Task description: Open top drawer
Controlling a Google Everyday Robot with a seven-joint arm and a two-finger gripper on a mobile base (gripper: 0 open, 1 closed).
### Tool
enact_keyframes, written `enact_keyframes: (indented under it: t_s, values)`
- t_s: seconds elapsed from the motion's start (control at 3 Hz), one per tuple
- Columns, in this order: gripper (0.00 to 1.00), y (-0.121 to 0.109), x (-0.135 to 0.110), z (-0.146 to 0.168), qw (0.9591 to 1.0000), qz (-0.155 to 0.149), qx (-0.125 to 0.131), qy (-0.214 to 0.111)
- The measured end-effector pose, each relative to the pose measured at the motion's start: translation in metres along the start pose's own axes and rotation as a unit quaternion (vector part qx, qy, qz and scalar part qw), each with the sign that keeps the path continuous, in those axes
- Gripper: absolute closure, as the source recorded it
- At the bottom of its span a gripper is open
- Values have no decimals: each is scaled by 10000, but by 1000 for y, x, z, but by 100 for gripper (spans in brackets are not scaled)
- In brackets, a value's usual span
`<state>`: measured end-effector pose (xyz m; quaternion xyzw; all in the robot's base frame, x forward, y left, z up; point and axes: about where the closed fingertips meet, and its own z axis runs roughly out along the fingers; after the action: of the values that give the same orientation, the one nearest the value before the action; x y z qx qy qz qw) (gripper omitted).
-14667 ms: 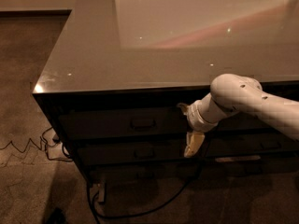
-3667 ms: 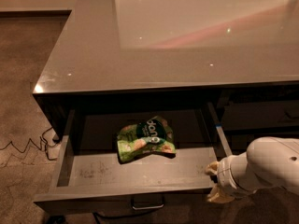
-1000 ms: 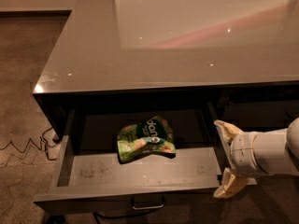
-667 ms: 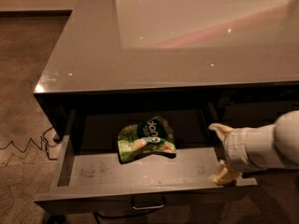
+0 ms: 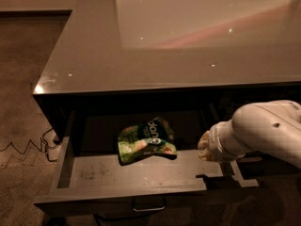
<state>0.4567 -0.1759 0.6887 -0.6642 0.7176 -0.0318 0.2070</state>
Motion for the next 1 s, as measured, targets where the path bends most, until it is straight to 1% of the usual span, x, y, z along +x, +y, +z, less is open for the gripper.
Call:
enact_keyframes:
  t_s: [0.33,0.67,1.0]
  values:
    - [88,1,6,25,9993,0,-266,252]
    - [100,11,10,39,9981,83,-455,411]
    - [100,28,11,43,9968,267,-525,535]
